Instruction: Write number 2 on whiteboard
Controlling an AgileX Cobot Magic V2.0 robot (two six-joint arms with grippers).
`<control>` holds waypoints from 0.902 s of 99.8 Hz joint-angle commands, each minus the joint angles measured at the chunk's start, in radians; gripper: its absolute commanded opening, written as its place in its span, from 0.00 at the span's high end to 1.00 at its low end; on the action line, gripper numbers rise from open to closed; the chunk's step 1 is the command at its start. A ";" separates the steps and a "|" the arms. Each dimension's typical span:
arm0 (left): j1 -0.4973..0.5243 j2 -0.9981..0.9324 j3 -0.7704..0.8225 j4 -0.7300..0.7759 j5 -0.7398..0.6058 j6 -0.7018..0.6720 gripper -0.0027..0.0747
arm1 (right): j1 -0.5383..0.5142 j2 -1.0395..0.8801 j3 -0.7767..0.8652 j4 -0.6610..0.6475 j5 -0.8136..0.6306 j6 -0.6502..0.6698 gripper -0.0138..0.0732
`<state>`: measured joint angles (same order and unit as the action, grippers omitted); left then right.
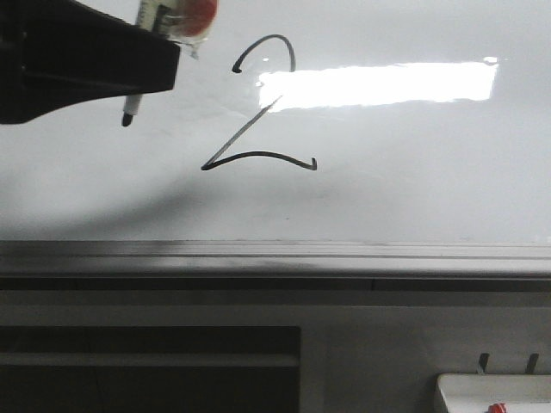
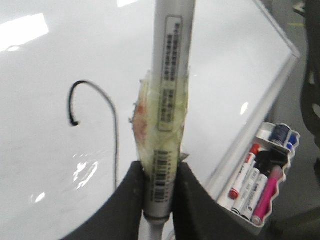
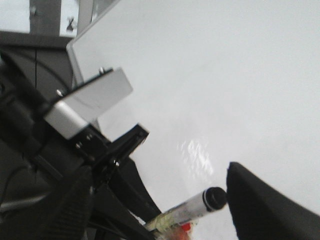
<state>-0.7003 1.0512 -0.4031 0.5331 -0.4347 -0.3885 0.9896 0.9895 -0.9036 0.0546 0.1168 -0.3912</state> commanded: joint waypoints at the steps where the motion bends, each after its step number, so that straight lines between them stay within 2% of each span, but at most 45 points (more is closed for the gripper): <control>1: -0.002 -0.012 -0.028 -0.247 -0.010 -0.010 0.99 | -0.016 -0.058 -0.037 -0.019 -0.117 -0.008 0.29; 12: -0.002 -0.012 -0.028 -0.520 0.055 -0.012 0.99 | -0.038 -0.102 -0.037 -0.019 -0.098 -0.008 0.29; 24: -0.002 -0.010 -0.028 -0.645 0.154 -0.012 0.99 | -0.047 -0.126 -0.037 -0.019 -0.088 -0.008 0.29; 47: -0.002 -0.010 -0.032 -0.721 0.174 -0.012 0.99 | -0.047 -0.127 -0.037 -0.017 -0.080 -0.008 0.29; 90: -0.002 0.110 -0.115 -0.689 0.232 -0.012 0.99 | -0.047 -0.127 -0.037 -0.017 -0.026 -0.008 0.29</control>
<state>-0.7003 1.1669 -0.4707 -0.1624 -0.1381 -0.3907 0.9482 0.8754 -0.9036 0.0467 0.1450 -0.3912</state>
